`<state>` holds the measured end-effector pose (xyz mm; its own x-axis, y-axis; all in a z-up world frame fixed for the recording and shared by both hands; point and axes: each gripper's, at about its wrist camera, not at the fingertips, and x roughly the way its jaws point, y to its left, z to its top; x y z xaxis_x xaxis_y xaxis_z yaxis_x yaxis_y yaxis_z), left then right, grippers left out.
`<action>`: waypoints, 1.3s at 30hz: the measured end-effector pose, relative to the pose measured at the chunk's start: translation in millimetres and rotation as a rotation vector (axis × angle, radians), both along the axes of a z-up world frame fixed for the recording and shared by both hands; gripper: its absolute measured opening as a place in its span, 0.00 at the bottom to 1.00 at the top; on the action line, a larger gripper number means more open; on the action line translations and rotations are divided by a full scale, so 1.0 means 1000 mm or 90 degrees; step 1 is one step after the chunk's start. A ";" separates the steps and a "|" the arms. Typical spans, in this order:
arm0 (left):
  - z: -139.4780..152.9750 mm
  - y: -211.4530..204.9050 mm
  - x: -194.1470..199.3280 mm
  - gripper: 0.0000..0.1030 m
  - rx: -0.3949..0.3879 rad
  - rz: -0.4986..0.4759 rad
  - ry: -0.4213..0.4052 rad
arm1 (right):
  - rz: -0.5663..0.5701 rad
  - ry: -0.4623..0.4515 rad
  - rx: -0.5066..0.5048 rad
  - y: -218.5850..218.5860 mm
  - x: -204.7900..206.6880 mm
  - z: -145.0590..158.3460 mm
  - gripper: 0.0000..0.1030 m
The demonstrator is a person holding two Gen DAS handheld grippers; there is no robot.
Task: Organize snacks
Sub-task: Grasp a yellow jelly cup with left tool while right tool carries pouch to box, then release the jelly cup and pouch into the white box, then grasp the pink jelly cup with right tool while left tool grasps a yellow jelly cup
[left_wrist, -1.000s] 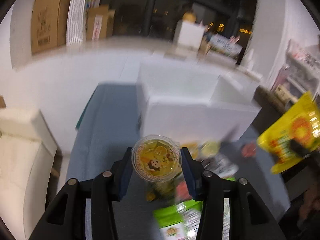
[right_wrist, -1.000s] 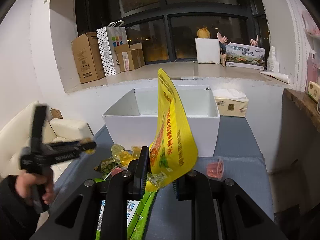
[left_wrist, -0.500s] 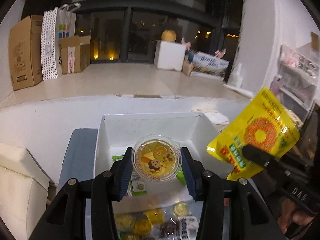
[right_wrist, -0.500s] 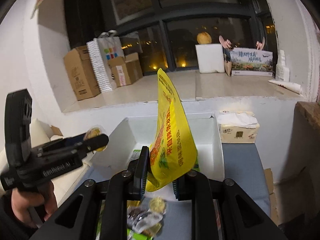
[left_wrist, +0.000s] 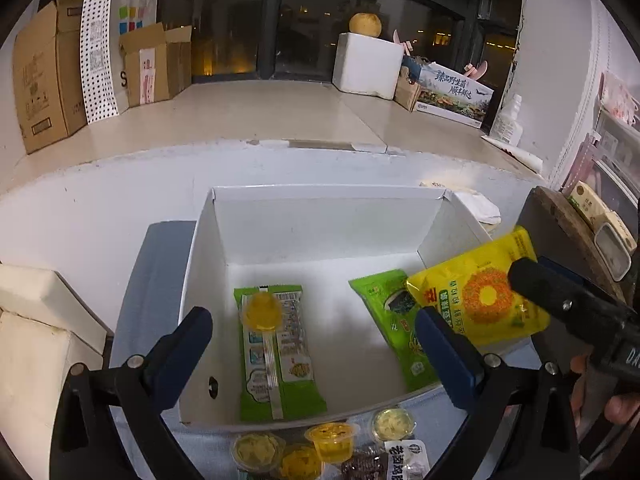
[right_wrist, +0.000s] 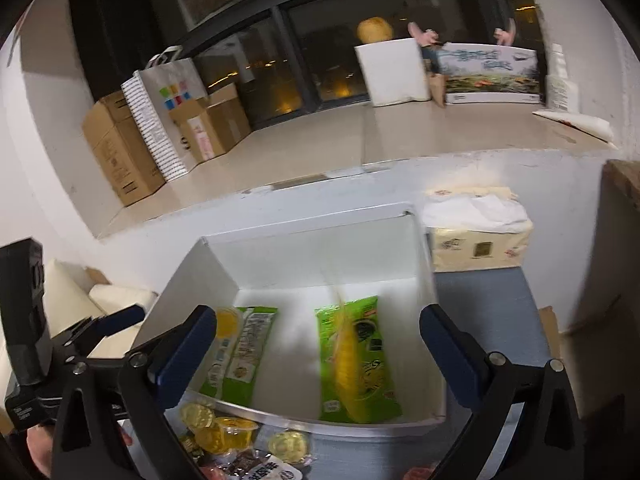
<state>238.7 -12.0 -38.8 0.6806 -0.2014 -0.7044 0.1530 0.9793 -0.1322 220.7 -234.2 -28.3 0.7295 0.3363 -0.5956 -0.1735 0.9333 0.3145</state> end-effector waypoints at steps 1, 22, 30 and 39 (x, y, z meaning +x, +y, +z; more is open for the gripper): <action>0.000 0.002 0.000 1.00 -0.002 0.003 0.002 | -0.002 -0.003 0.001 -0.002 0.000 0.001 1.00; 0.024 0.031 -0.124 1.00 -0.008 -0.005 -0.059 | -0.015 -0.080 -0.006 -0.044 -0.113 0.022 1.00; -0.010 0.045 -0.194 1.00 -0.072 0.027 -0.035 | -0.029 0.007 -0.015 -0.051 -0.156 -0.047 1.00; -0.033 0.055 -0.208 1.00 -0.103 0.038 -0.001 | -0.016 0.077 -0.067 -0.046 -0.123 -0.099 1.00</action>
<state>30.4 42.7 -71.9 0.6954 -0.2716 -0.6653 0.0953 0.9525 -0.2892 97.4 -279.8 -126.8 0.6573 0.2501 -0.7109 -0.1167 0.9657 0.2319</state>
